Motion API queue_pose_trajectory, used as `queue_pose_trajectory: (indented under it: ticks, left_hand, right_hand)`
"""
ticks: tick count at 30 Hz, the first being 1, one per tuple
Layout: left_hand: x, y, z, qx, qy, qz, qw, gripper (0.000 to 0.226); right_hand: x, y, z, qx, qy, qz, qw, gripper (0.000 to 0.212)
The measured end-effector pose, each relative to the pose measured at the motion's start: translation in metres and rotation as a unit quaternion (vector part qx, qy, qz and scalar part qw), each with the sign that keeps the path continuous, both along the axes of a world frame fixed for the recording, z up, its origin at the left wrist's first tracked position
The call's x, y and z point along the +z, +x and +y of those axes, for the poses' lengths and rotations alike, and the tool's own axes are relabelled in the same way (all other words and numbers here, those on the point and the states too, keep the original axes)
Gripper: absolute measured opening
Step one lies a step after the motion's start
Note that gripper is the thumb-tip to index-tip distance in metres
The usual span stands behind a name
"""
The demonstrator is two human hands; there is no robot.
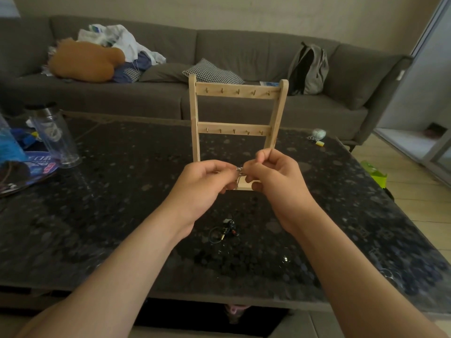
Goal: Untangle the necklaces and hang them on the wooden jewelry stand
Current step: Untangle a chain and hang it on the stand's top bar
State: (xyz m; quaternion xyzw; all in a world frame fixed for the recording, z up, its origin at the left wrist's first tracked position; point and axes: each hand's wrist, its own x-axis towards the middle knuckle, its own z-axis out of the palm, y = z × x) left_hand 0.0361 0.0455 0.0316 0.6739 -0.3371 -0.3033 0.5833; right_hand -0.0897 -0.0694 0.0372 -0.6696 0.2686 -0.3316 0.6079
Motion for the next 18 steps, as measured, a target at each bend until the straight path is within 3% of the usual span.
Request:
queue_pose_trajectory:
  ticks: [5, 9, 18]
  left_hand:
    - [0.0000, -0.0012, 0.0000, 0.003, -0.011, -0.023, 1.000, 0.013]
    - [0.0001, -0.0012, -0.0009, 0.000, -0.018, -0.007, 1.000, 0.019]
    - [-0.0038, 0.0006, -0.0016, -0.003, -0.010, -0.056, 0.998, 0.022]
  right_hand:
    - [-0.0013, 0.0005, -0.0011, -0.011, -0.006, 0.008, 1.000, 0.022]
    - [-0.0025, -0.0001, 0.0009, -0.011, -0.074, 0.037, 0.996, 0.008]
    - [-0.0051, -0.0026, 0.0031, -0.039, -0.202, 0.073, 0.976, 0.009]
